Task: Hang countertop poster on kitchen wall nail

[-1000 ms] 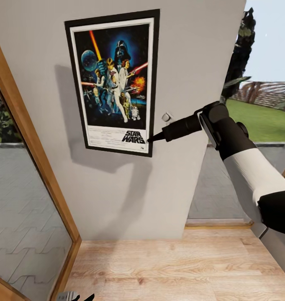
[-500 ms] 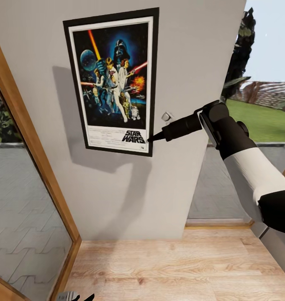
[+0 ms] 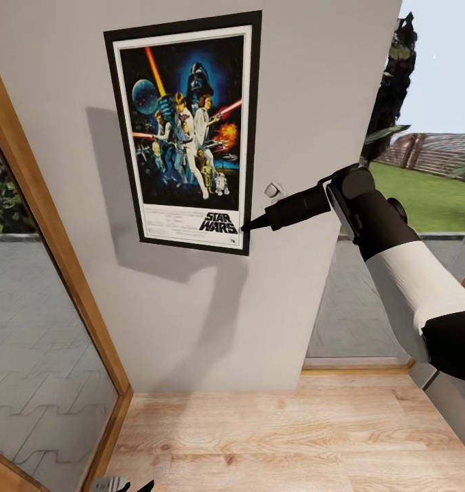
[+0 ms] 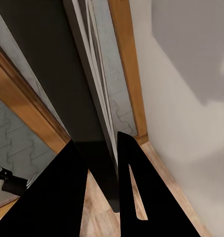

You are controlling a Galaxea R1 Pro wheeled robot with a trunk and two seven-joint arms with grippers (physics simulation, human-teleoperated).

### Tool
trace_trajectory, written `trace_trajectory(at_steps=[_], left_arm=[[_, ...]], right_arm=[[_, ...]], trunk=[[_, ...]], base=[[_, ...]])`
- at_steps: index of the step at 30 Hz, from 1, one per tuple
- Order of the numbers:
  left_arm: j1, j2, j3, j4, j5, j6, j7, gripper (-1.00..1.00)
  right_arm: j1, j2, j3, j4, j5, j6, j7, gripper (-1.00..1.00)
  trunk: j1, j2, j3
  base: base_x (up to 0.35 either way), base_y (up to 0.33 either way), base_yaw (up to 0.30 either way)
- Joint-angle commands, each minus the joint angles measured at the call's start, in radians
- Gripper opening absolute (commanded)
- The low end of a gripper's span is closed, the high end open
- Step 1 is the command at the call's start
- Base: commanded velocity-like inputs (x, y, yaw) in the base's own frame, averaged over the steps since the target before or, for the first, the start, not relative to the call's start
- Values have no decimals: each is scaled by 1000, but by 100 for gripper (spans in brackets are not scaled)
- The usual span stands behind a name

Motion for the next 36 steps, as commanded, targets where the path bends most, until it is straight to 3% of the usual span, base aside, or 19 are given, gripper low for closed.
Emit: trace_trajectory(at_steps=[1,26,36], left_arm=[[-1,0,-8,0,6,-6,-1,100],[-1,0,-7,0,7,-6,-2,100],[-1,0,-7,0,7,-6,-2,100]], right_arm=[[-1,0,0,-1,7,10,9,-100],[-1,0,2,-1,2,8,11,-100],[0,0,-1,-1,0,5,86,-100]], trunk=[[1,-2,-2],[1,-2,-2],[1,-2,-2]], base=[[0,0,0],[0,0,0],[0,0,0]])
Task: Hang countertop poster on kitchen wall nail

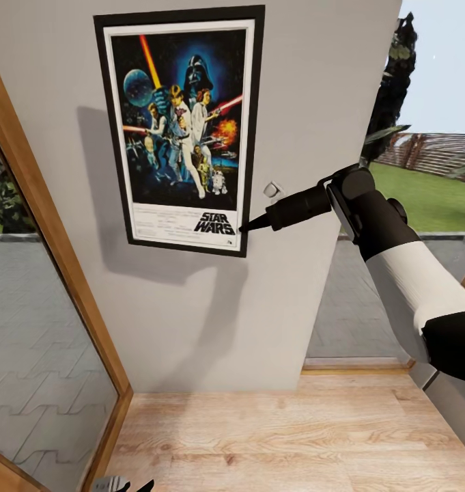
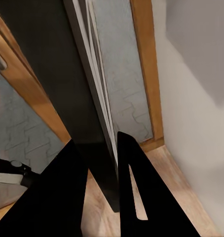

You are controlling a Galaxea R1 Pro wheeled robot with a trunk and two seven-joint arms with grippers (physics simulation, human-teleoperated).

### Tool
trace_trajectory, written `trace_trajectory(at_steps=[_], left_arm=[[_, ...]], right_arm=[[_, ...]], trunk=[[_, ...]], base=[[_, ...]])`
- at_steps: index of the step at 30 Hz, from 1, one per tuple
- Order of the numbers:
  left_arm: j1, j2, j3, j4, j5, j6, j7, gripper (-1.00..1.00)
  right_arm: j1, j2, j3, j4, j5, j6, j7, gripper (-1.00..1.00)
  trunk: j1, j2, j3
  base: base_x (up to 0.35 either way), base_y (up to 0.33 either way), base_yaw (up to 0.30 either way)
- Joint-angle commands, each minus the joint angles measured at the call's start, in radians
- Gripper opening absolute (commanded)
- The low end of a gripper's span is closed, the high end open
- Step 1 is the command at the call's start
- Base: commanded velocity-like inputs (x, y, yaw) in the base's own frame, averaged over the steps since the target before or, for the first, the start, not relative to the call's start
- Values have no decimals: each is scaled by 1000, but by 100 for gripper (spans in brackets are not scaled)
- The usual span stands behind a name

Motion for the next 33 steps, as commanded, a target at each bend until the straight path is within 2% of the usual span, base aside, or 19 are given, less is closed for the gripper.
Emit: trace_trajectory(at_steps=[1,33], left_arm=[[-1,0,-8,0,6,-6,-2,100],[-1,0,-8,0,7,-6,-1,100]], right_arm=[[-1,0,1,-1,7,12,10,-100],[0,0,0,0,6,12,15,-100]], trunk=[[1,-2,-2],[1,-2,-2]], base=[[0,0,0],[0,0,0]])
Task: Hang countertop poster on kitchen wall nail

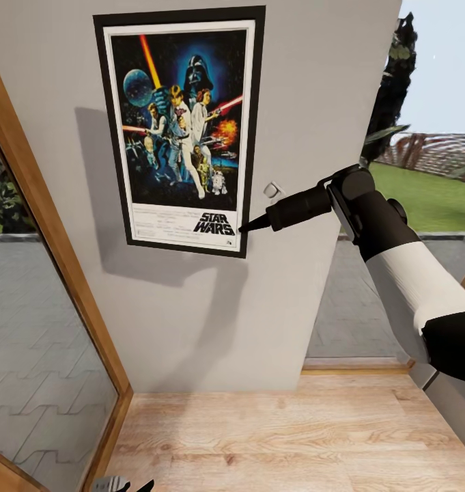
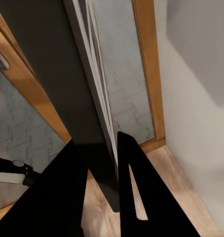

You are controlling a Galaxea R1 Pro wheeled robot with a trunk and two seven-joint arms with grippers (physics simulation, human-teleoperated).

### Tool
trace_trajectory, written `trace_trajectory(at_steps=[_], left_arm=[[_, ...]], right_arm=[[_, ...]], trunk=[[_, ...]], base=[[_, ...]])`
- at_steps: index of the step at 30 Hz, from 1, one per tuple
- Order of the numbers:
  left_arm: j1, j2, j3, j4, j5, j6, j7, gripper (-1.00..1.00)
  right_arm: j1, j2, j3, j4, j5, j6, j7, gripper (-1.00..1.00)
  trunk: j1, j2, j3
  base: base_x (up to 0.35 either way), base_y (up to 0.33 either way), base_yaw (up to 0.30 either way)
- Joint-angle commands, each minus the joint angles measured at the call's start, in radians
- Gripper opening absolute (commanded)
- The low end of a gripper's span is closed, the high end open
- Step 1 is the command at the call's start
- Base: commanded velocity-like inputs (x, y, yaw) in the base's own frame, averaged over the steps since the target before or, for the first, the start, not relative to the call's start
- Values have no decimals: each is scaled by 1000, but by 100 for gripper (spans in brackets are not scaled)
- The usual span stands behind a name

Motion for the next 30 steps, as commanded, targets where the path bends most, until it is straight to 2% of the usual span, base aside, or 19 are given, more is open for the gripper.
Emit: trace_trajectory(at_steps=[1,8,23,30], left_arm=[[-1,0,-8,0,6,-6,-1,100],[-1,0,-8,0,6,-6,-1,100],[-1,0,-8,0,6,-6,-1,100],[-1,0,-8,0,6,-6,-1,100]], right_arm=[[-1,0,1,-1,7,12,8,-100],[-1,0,0,0,7,12,8,-100],[0,0,0,0,7,12,8,-100],[0,0,0,0,8,12,8,-100]], trunk=[[1,-2,-2],[1,-2,-2],[1,-2,-2],[1,-2,-2]], base=[[0,0,0],[129,0,0],[308,0,0],[63,0,0]])
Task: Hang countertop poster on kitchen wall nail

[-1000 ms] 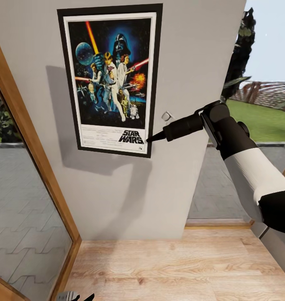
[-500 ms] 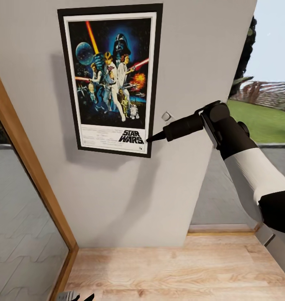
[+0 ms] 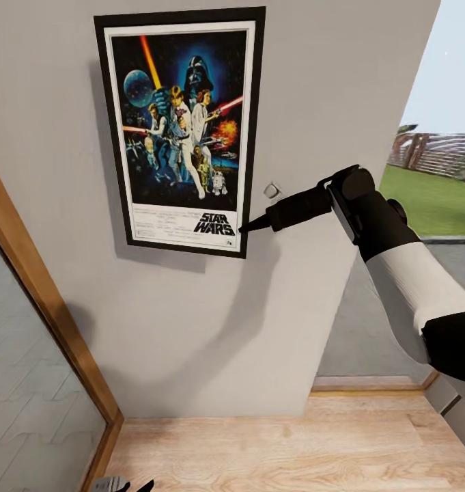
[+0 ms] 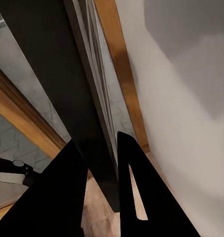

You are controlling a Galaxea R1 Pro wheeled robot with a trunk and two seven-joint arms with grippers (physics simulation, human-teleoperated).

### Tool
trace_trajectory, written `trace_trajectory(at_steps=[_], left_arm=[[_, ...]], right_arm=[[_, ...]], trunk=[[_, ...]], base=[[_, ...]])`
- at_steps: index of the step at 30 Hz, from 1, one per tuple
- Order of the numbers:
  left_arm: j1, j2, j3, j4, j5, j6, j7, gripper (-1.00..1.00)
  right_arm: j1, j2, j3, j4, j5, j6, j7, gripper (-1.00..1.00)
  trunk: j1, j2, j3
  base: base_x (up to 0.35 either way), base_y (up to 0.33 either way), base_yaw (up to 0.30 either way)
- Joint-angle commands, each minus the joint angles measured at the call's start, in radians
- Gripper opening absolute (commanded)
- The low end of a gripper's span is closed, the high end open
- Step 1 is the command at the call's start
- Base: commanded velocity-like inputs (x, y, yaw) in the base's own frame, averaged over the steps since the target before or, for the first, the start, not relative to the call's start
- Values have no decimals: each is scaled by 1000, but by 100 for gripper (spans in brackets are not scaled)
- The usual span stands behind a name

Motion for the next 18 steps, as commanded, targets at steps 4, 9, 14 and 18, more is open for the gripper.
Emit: trace_trajectory(at_steps=[4,9,14,18], left_arm=[[-1,0,-8,0,6,-6,-1,100],[-1,0,-8,0,6,-6,-1,100],[-1,0,-8,0,6,-6,-1,100],[-1,0,-8,0,6,-6,-2,100]], right_arm=[[-1,0,1,-1,7,12,9,-100],[-1,0,1,-1,7,12,9,-100],[-1,0,1,-1,6,12,9,-100],[-1,0,1,-1,6,12,9,-100]], trunk=[[1,-2,-2],[1,-2,-2],[1,-2,-2],[1,-2,-2]], base=[[47,1,0],[169,30,0],[51,9,0],[9,2,0]])
